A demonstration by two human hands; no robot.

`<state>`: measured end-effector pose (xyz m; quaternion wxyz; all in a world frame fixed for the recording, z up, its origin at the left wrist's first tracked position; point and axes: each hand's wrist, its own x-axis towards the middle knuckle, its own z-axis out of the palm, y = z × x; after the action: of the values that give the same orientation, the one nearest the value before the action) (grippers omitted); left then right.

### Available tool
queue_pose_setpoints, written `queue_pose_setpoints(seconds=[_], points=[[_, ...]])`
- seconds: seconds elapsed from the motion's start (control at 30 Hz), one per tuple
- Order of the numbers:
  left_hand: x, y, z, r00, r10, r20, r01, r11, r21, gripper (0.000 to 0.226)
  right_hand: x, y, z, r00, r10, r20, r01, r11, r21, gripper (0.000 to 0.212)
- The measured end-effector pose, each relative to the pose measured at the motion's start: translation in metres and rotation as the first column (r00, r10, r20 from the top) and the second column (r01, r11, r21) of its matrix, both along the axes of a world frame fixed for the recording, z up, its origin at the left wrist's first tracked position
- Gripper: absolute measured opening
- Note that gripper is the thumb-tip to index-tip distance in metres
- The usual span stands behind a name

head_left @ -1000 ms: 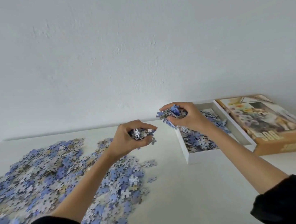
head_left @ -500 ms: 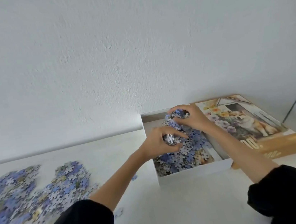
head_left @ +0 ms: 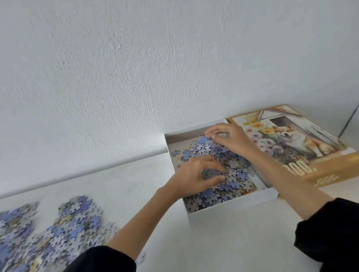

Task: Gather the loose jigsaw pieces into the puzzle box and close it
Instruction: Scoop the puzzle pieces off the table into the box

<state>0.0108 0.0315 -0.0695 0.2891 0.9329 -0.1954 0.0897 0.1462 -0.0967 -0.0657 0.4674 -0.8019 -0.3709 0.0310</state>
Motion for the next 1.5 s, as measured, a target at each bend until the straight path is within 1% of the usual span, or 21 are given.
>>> queue_pose_setpoints(seconds=[0.07, 0.17, 0.2, 0.27, 0.3, 0.33, 0.37, 0.43, 0.53, 0.63, 0.8, 0.9, 1.03, 1.13, 1.23, 1.33, 1.37, 1.43, 1.5], points=[[-0.002, 0.002, 0.000, 1.000, -0.022, -0.018, 0.022, 0.999, 0.029, 0.024, -0.002, 0.000, 0.000, 1.000, -0.005, 0.005, 0.005, 1.000, -0.006, 0.020], [-0.004, 0.006, 0.000, 0.993, -0.096, -0.076, 0.104, 0.988, 0.117, 0.027, -0.004, -0.001, 0.001, 1.000, 0.003, 0.003, -0.003, 0.999, -0.044, 0.018], [-0.005, 0.008, 0.000, 0.986, -0.119, -0.119, 0.138, 0.976, 0.168, 0.031, -0.004, -0.001, 0.001, 1.000, 0.012, -0.006, -0.013, 0.997, -0.075, 0.017], [-0.007, 0.010, -0.001, 0.973, -0.119, -0.199, 0.180, 0.928, 0.326, 0.040, -0.004, -0.002, -0.001, 0.999, 0.040, -0.020, -0.043, 0.986, -0.161, 0.019], [-0.009, 0.010, -0.001, 0.971, -0.107, -0.214, 0.185, 0.903, 0.388, 0.043, -0.005, -0.002, -0.002, 0.999, 0.041, -0.009, -0.042, 0.980, -0.194, 0.020], [-0.012, 0.010, -0.001, 0.973, -0.099, -0.209, 0.178, 0.898, 0.402, 0.044, -0.005, -0.002, -0.004, 1.000, 0.028, 0.014, -0.024, 0.979, -0.204, 0.021], [-0.014, 0.010, 0.000, 0.977, -0.096, -0.192, 0.162, 0.915, 0.369, 0.043, -0.006, -0.002, -0.004, 0.999, -0.001, 0.039, 0.009, 0.980, -0.196, 0.022], [-0.021, 0.011, 0.004, 0.989, -0.099, -0.113, 0.124, 0.964, 0.236, 0.037, -0.012, -0.003, -0.002, 0.996, -0.055, 0.068, 0.065, 0.985, -0.160, 0.023], [-0.034, 0.019, 0.014, 0.998, -0.061, 0.005, 0.061, 0.993, 0.104, 0.028, -0.023, -0.002, 0.007, 0.994, -0.072, 0.077, 0.080, 0.992, -0.096, 0.023], [-0.051, 0.030, 0.026, 0.997, -0.023, 0.075, 0.019, 0.999, 0.044, 0.025, -0.041, 0.003, 0.018, 0.993, -0.056, 0.107, 0.062, 0.997, -0.048, 0.022], [-0.093, 0.054, 0.040, 0.990, 0.026, 0.136, -0.018, 0.998, -0.057, 0.021, -0.079, 0.023, 0.036, 0.990, -0.007, 0.139, 0.002, 0.999, 0.042, 0.020], [-0.126, 0.078, 0.043, 0.987, 0.075, 0.139, -0.060, 0.992, -0.108, 0.023, -0.115, 0.037, 0.041, 0.989, 0.028, 0.143, -0.037, 0.997, 0.063, 0.021], [-0.167, 0.118, 0.038, 0.987, 0.114, 0.111, -0.102, 0.989, -0.109, 0.022, -0.173, 0.057, 0.031, 0.993, 0.034, 0.116, -0.042, 0.996, 0.073, 0.024], [-0.200, 0.143, 0.034, 0.987, 0.134, 0.086, -0.125, 0.987, -0.099, 0.022, -0.211, 0.072, 0.016, 0.997, 0.029, 0.070, -0.031, 0.999, 0.024, 0.024], [-0.236, 0.168, 0.026, 0.987, 0.148, 0.057, -0.143, 0.986, -0.088, 0.021, -0.241, 0.088, 0.003, 0.997, 0.039, 0.061, -0.036, 0.998, -0.053, 0.025], [-0.279, 0.199, 0.017, 0.985, 0.168, 0.029, -0.166, 0.984, -0.057, 0.023, -0.261, 0.095, -0.018, 0.998, 0.004, 0.062, 0.005, 0.990, -0.139, 0.023], [-0.294, 0.209, 0.014, 0.982, 0.186, 0.022, -0.185, 0.982, -0.034, 0.022, -0.265, 0.094, -0.027, 0.998, -0.019, 0.063, 0.030, 0.983, -0.183, 0.026], [-0.328, 0.235, 0.005, 0.964, 0.268, -0.006, -0.267, 0.963, 0.015, 0.022, -0.272, 0.088, -0.044, 0.995, -0.069, 0.078, 0.090, 0.943, -0.319, 0.034], [-0.363, 0.266, -0.008, 0.924, 0.383, 0.012, -0.383, 0.922, 0.057, 0.027, -0.281, 0.082, -0.055, 0.992, -0.093, 0.082, 0.118, 0.914, -0.388, 0.039]])
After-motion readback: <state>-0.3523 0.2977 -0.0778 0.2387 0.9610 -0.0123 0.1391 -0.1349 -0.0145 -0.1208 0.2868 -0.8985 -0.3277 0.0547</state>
